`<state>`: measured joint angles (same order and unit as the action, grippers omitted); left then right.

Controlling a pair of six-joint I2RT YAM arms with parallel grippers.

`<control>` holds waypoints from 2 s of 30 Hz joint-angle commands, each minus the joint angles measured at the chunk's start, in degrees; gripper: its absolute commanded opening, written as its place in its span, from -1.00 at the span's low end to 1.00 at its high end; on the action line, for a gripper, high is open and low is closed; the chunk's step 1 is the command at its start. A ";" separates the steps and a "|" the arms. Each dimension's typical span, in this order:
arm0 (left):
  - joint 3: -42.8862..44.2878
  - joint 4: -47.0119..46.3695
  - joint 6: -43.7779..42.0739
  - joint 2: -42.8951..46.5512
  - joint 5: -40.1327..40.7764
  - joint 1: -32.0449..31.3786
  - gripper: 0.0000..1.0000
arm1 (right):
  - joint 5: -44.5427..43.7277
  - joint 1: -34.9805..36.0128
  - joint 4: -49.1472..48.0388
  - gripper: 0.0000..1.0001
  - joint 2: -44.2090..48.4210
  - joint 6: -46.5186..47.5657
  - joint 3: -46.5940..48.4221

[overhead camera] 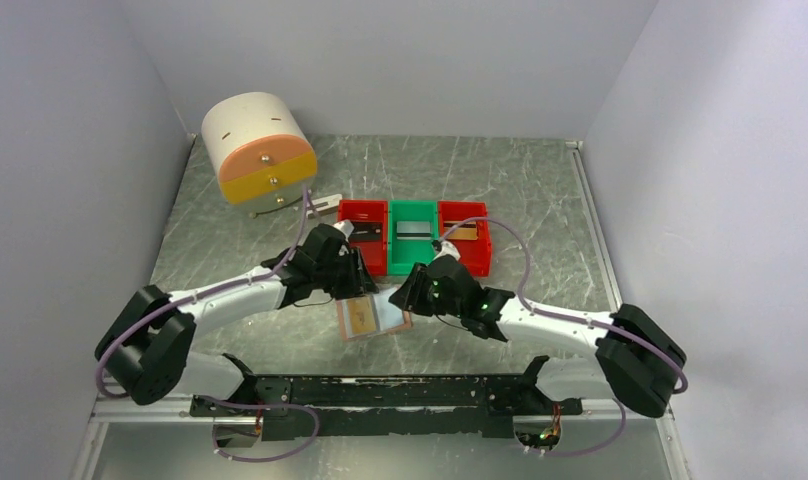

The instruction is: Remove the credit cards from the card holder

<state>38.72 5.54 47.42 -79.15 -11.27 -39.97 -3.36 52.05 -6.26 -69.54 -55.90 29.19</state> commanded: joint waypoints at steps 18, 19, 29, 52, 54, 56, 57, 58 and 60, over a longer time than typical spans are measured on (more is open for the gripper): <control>-8.43 0.52 6.18 8.67 5.25 0.31 -0.04 | 16.01 0.02 -5.18 -0.26 -18.48 3.90 7.76; -8.19 0.91 6.05 8.50 5.43 0.30 -0.05 | 16.01 0.03 -5.72 -0.27 -18.69 3.55 7.59; -8.39 4.75 5.84 8.65 6.55 0.24 0.03 | 17.90 -0.19 -7.76 -0.38 -23.46 2.40 8.03; -4.86 10.60 0.38 8.00 10.03 0.21 0.06 | 14.35 -1.36 -11.17 -0.46 -23.14 -3.81 3.45; -5.51 10.32 0.94 8.84 10.13 0.15 0.11 | 14.05 -1.41 -10.44 -0.46 -23.06 -3.61 3.83; -6.32 9.56 1.54 8.43 9.37 0.23 0.13 | 14.15 -1.42 -10.37 -0.46 -23.27 -3.54 4.00; -6.56 9.06 1.49 7.82 8.99 0.16 0.12 | 14.49 -1.39 -10.71 -0.46 -23.49 -3.66 4.01; -6.78 8.41 1.45 7.19 8.15 0.21 0.10 | 14.79 -1.35 -11.04 -0.46 -23.79 -3.75 4.01; -7.24 6.77 1.17 5.74 6.35 0.18 0.03 | 15.42 -1.43 -11.72 -0.46 -24.25 -3.99 3.81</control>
<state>32.29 13.76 48.86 -71.70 -3.42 -39.86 12.88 51.16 -18.90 -93.36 -59.81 32.77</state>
